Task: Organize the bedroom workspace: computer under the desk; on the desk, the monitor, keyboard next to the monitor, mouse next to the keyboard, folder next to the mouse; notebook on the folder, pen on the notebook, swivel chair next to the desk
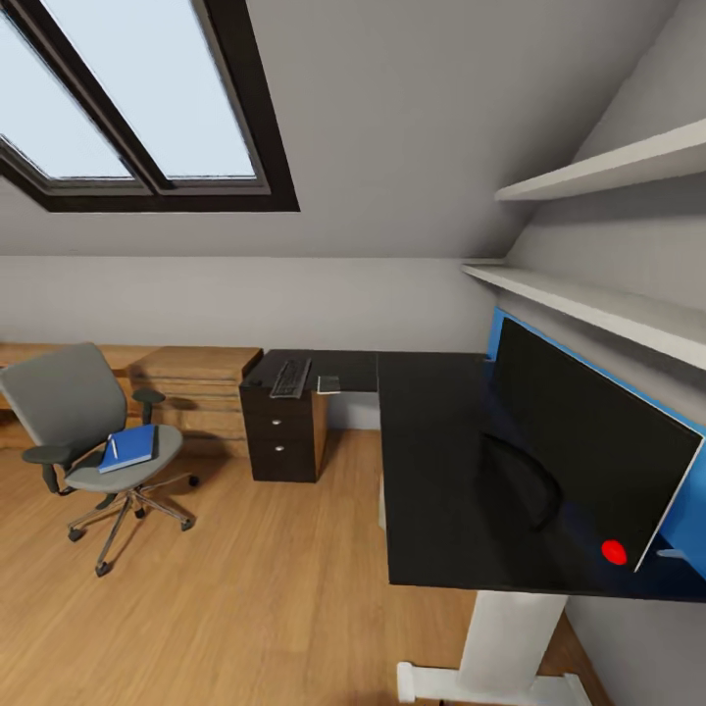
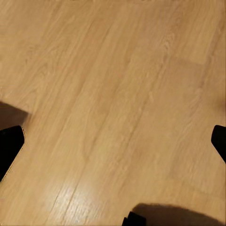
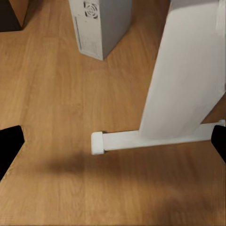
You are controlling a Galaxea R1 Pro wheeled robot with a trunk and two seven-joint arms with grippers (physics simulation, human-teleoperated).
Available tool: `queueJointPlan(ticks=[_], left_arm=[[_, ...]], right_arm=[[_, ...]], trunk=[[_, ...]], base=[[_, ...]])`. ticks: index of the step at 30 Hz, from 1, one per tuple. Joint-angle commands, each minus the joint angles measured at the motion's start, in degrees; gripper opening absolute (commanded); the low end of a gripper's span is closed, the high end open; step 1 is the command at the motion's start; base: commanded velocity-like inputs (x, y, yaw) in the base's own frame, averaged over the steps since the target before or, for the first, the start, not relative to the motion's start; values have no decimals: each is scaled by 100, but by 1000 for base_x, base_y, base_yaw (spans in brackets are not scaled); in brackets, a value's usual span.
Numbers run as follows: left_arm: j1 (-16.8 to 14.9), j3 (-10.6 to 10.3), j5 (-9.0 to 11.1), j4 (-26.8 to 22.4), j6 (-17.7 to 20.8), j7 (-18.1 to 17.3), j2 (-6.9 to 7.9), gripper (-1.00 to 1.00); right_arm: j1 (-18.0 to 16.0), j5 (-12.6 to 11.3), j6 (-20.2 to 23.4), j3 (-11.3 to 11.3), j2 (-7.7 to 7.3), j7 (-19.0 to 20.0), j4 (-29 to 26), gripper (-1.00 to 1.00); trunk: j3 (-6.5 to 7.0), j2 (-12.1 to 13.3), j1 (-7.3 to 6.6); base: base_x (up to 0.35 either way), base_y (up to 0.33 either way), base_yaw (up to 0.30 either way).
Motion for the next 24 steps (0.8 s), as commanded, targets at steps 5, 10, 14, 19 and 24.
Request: queueJointPlan(ticks=[5, 10, 14, 19, 24], left_arm=[[1, -13, 64, -4, -21, 13, 3, 100], [1, -13, 65, 0, -20, 13, 0, 100], [1, -26, 60, 105, -20, 13, -13, 100], [1, -30, 56, 210, -20, 11, -16, 100], [1, -31, 56, 238, -20, 10, -36, 100]], right_arm=[[-3, 12, -23, -12, 59, 10, 18, 100], [-5, 14, -18, -10, 62, 11, 25, 100], [-5, 37, -14, -1, 62, 11, 158, 100], [-3, 38, -14, -4, 60, 18, 167, 100], [-4, 40, -14, -5, 38, 24, 168, 100]], trunk=[[-29, -7, 4], [-57, -7, 4], [-84, -7, 4], [-95, -7, 4], [-97, -7, 4]], base=[[187, 300, 191], [183, 302, 215], [281, 212, 163], [311, 163, 42], [316, 169, 5]])
